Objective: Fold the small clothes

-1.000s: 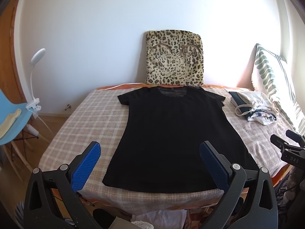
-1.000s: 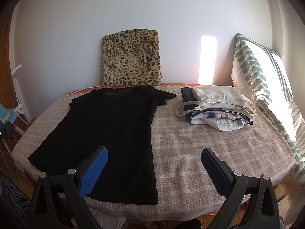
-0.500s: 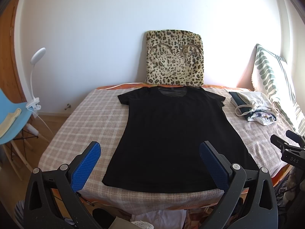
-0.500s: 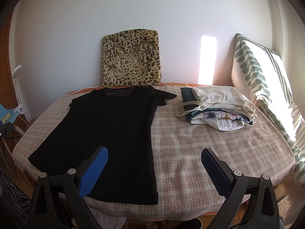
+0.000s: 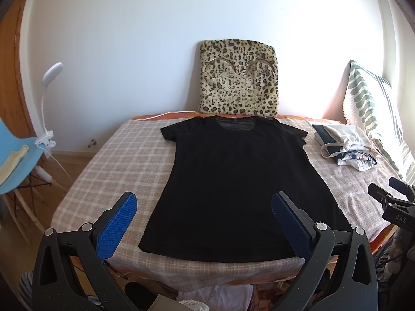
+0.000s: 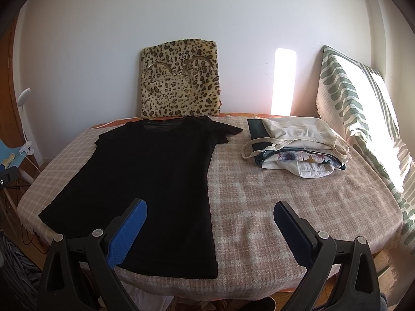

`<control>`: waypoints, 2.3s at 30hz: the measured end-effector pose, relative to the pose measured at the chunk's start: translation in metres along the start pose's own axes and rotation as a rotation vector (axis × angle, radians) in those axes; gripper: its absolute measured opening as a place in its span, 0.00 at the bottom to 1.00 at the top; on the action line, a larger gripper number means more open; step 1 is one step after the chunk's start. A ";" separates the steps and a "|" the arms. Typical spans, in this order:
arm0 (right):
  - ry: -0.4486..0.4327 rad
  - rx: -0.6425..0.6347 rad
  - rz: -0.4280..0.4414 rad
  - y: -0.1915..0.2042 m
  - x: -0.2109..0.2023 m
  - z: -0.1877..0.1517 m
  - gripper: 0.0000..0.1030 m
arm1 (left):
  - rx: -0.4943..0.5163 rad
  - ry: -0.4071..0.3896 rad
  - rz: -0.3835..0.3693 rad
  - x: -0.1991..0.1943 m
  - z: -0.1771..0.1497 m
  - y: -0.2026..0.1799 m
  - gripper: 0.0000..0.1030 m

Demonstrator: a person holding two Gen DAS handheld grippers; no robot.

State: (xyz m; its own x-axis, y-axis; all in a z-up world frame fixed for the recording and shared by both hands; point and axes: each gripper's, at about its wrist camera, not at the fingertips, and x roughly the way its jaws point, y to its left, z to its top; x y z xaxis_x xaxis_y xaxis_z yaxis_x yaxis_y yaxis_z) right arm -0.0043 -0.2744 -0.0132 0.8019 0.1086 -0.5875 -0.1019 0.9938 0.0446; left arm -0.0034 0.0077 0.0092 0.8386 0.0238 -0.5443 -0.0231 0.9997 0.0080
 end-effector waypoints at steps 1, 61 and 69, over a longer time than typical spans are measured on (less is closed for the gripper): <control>0.001 0.001 0.001 -0.001 0.000 0.000 0.97 | -0.002 0.001 -0.001 0.000 0.000 0.000 1.00; 0.379 -0.182 0.500 0.309 0.352 0.246 0.87 | -0.342 0.279 -0.231 0.122 -0.080 0.130 0.45; 0.524 -0.188 0.444 0.382 0.438 0.220 0.79 | -0.354 0.277 -0.241 0.128 -0.080 0.132 0.42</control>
State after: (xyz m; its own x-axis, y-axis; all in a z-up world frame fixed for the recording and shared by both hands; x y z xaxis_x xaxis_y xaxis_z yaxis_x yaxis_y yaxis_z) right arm 0.4370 0.1585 -0.0758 0.2775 0.4296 -0.8593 -0.4913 0.8321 0.2574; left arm 0.0570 0.1418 -0.1265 0.6684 -0.2574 -0.6979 -0.0702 0.9122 -0.4037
